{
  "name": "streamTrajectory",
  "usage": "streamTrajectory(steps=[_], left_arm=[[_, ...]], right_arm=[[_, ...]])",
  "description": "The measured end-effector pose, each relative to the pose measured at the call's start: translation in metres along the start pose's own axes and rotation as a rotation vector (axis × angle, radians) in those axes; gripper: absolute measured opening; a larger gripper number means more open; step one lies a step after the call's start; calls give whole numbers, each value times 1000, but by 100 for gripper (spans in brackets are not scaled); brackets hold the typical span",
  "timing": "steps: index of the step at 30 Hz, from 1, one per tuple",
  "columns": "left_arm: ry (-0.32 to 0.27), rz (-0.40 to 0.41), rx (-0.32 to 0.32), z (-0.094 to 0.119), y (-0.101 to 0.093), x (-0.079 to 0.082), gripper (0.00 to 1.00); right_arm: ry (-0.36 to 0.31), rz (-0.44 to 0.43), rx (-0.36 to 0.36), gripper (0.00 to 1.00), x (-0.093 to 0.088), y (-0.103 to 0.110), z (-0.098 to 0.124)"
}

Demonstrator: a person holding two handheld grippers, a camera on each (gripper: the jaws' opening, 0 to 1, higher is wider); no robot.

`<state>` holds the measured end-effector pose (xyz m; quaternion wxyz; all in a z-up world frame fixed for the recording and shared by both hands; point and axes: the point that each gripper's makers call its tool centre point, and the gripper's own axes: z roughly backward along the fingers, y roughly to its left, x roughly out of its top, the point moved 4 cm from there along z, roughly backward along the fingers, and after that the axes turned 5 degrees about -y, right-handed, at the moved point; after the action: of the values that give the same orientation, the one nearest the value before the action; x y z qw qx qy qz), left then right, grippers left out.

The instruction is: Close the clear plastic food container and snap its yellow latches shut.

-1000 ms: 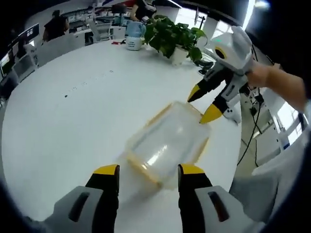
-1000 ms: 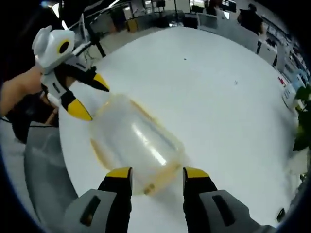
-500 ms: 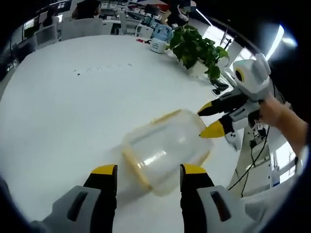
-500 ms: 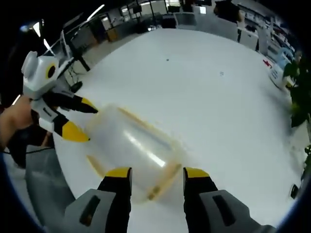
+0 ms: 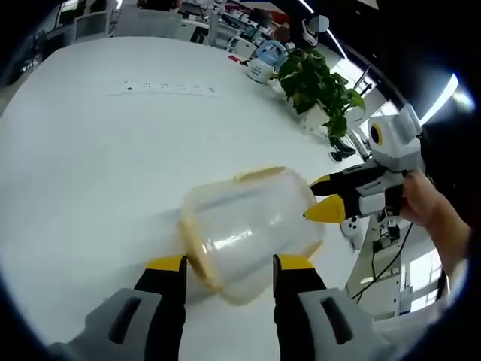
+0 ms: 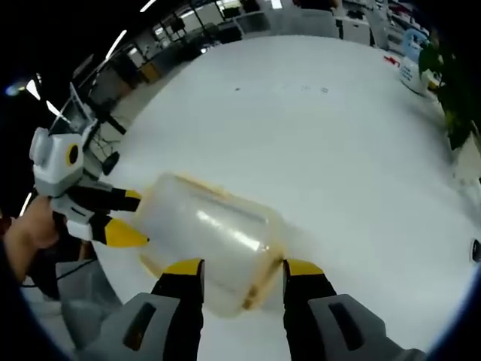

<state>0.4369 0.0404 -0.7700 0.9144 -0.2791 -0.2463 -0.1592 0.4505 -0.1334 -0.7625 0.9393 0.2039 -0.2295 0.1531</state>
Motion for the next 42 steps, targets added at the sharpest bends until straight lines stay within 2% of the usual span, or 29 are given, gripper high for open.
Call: streamTrajectory(steps=[5, 13, 14, 15, 16, 17, 18, 21, 24, 30, 37, 42], left_arm=[[-5, 26, -7, 0, 2, 2, 41], [26, -21, 3, -1, -1, 3, 36], [55, -33, 15, 0, 1, 0, 34], [43, -25, -2, -4, -3, 3, 31], [42, -31, 16, 7, -1, 7, 31], [66, -30, -14, 12, -2, 7, 31], [74, -25, -20, 4, -3, 6, 31], [94, -32, -17, -4, -3, 5, 32], [87, -29, -12, -3, -4, 4, 33], [81, -38, -13, 1, 2, 5, 34], [100, -46, -16, 8, 14, 4, 34], [66, -36, -16, 9, 13, 2, 36]], right_arm=[[5, -7, 1, 39, 0, 0, -1], [7, -6, 9, 35, -1, 2, -2], [0, -41, 6, 33, 1, 5, -3], [14, 0, 6, 33, 1, 4, -3], [32, 24, -4, 32, 0, 6, -3], [28, 8, 5, 32, 0, 7, -3], [34, -7, 14, 32, 0, 5, -3], [18, -18, 6, 32, -1, 5, -2], [-5, -32, 2, 32, -2, 4, -2], [0, -60, -3, 32, -1, 7, -3], [5, -77, -8, 32, -3, 21, -7], [-5, -89, -11, 33, -3, 19, -6]])
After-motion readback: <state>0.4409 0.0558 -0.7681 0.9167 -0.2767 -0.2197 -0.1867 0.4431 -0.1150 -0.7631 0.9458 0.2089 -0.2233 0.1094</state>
